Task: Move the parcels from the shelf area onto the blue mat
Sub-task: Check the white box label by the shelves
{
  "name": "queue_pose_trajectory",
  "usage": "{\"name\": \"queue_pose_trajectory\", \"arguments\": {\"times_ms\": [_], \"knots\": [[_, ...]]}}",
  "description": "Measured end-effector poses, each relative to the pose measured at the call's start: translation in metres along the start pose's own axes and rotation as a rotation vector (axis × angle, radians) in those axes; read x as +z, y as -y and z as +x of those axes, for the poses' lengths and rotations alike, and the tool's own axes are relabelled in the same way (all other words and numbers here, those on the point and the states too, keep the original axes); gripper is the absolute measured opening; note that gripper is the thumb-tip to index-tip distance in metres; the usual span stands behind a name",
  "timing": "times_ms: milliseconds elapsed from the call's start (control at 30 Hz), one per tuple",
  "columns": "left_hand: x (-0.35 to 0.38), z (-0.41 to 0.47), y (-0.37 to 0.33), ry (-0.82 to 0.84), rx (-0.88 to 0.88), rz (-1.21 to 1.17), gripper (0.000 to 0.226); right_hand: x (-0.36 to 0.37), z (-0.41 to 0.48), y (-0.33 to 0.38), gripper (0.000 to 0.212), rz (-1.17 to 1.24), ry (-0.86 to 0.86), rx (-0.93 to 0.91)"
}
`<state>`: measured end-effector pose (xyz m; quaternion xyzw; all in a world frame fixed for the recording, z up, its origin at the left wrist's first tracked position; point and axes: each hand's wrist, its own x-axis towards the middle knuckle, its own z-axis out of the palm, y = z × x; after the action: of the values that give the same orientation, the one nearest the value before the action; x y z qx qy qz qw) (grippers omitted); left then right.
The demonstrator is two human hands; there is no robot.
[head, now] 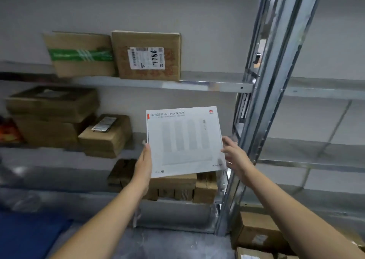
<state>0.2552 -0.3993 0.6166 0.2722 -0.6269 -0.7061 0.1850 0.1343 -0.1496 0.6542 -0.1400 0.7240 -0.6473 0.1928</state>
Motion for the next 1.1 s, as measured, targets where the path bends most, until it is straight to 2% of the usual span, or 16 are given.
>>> {"name": "queue_pose_trajectory", "arguments": {"times_ms": [133, 267, 467, 567, 700, 833, 933, 1100], "knots": [[-0.052, -0.008, 0.004, -0.216, -0.06, -0.021, 0.058, 0.062, 0.036, -0.006, 0.037, 0.006, 0.148, 0.016], [-0.128, -0.025, 0.005, -0.381, -0.061, 0.013, 0.059, 0.146, 0.051, -0.01, 0.049, -0.032, 0.346, 0.036], [-0.267, -0.063, 0.013, -0.633, -0.09, -0.104, 0.053, 0.304, 0.046, 0.004, 0.057, -0.063, 0.653, 0.0], [-0.337, -0.075, 0.013, -0.722, -0.007, -0.112, 0.047, 0.392, 0.045, 0.014, 0.059, -0.102, 0.766, -0.014], [-0.435, -0.085, 0.013, -0.786, 0.056, -0.152, 0.041, 0.518, 0.043, 0.019, 0.057, -0.132, 0.861, -0.036], [-0.535, -0.102, 0.023, -0.899, 0.006, -0.201, 0.04, 0.636, 0.028, 0.011, 0.055, -0.168, 0.933, 0.006], [-0.605, -0.113, 0.031, -1.015, -0.037, -0.153, 0.039, 0.713, 0.017, 0.001, 0.058, -0.19, 1.006, 0.029], [-0.695, -0.12, 0.045, -1.118, -0.133, -0.106, 0.033, 0.808, 0.002, -0.018, 0.059, -0.235, 1.112, 0.059]]}}
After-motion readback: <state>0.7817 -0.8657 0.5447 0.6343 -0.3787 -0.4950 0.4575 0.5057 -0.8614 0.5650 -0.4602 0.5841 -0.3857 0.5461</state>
